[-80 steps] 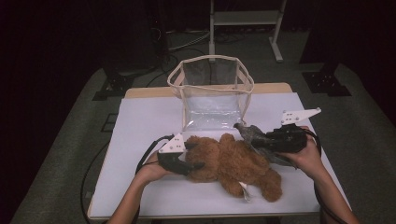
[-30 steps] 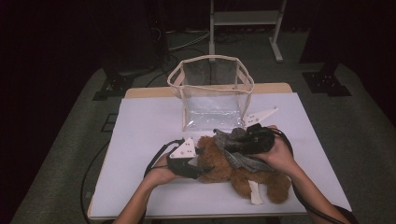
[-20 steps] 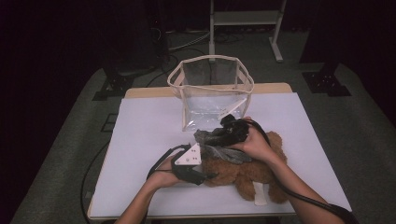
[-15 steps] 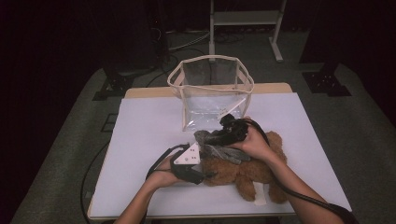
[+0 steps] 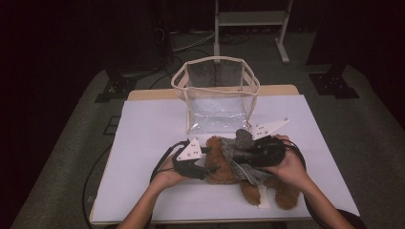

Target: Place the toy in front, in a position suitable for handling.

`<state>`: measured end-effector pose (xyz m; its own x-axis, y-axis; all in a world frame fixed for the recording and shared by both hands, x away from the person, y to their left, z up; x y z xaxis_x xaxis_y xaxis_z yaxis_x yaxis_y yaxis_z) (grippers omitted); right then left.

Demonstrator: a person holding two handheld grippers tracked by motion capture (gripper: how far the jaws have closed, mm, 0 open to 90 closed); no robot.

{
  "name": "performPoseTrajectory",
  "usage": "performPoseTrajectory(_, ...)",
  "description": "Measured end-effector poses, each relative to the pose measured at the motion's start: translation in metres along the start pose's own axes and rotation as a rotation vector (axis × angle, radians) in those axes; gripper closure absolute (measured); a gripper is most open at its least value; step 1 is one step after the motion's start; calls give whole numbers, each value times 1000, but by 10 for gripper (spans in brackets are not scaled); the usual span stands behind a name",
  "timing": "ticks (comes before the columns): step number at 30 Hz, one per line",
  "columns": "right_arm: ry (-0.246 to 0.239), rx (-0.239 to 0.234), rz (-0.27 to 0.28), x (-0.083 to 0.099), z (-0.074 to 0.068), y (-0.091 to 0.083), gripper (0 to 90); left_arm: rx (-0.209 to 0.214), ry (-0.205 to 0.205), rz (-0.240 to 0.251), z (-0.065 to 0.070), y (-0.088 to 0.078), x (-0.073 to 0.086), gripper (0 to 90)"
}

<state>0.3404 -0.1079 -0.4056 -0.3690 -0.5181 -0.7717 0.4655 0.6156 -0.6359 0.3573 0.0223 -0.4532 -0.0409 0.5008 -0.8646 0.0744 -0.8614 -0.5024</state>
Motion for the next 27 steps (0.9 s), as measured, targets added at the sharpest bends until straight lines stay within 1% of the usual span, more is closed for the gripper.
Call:
performPoseTrajectory(1,-8,16,2,1,0,2,726,-1,2,-1,0,0,0,358)
performPoseTrajectory(4,-5,37,19,0,6,9,731,7,13,7,1,-4,0,355)
performPoseTrajectory(5,2,39,20,-1,9,11,731,19,15,14,1,-6,0,354)
performPoseTrajectory(8,21,61,35,-4,18,16,732,31,27,-9,1,-8,4,326)
performPoseTrajectory(9,23,68,40,-5,20,17,732,32,23,-11,1,-7,5,319)
performPoseTrajectory(11,35,89,46,-7,29,19,732,26,7,-8,0,-5,8,315)
performPoseTrajectory(12,41,103,44,-8,35,21,731,24,10,-14,-1,-4,9,311)
performPoseTrajectory(13,51,108,42,-9,39,23,731,9,13,-13,-3,-3,9,315)
performPoseTrajectory(14,63,115,39,-10,43,25,731,-8,12,-10,-5,-3,8,356)
performPoseTrajectory(16,62,119,39,-12,45,26,732,-20,7,-2,-7,-2,7,407)
performPoseTrajectory(18,54,125,44,-14,42,24,737,-24,8,1,-8,-2,7,452)
performPoseTrajectory(19,45,127,52,-16,39,22,739,-22,11,2,-8,-2,6,465)
performPoseTrajectory(22,10,115,74,-22,22,17,739,-26,10,11,-7,0,2,480)
performPoseTrajectory(23,-10,100,83,-25,12,15,739,-27,8,12,-7,1,1,483)
performPoseTrajectory(25,-46,98,86,-26,2,16,738,-27,5,13,-7,2,0,483)
performPoseTrajectory(27,-70,105,73,-25,-3,18,738,-24,2,11,-6,1,0,483)
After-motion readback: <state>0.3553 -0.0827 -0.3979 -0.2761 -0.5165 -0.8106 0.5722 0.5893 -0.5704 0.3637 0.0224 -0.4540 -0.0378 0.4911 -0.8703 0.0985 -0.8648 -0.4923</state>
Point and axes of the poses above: each handheld gripper's, and its own axes: y roughly forward along the jaws, x roughly out of its underside, z roughly to its right, the point moved 9 cm from there along y, roughly forward along the jaws, and after that the axes turned 15 degrees about x, right-handed, at the moved point
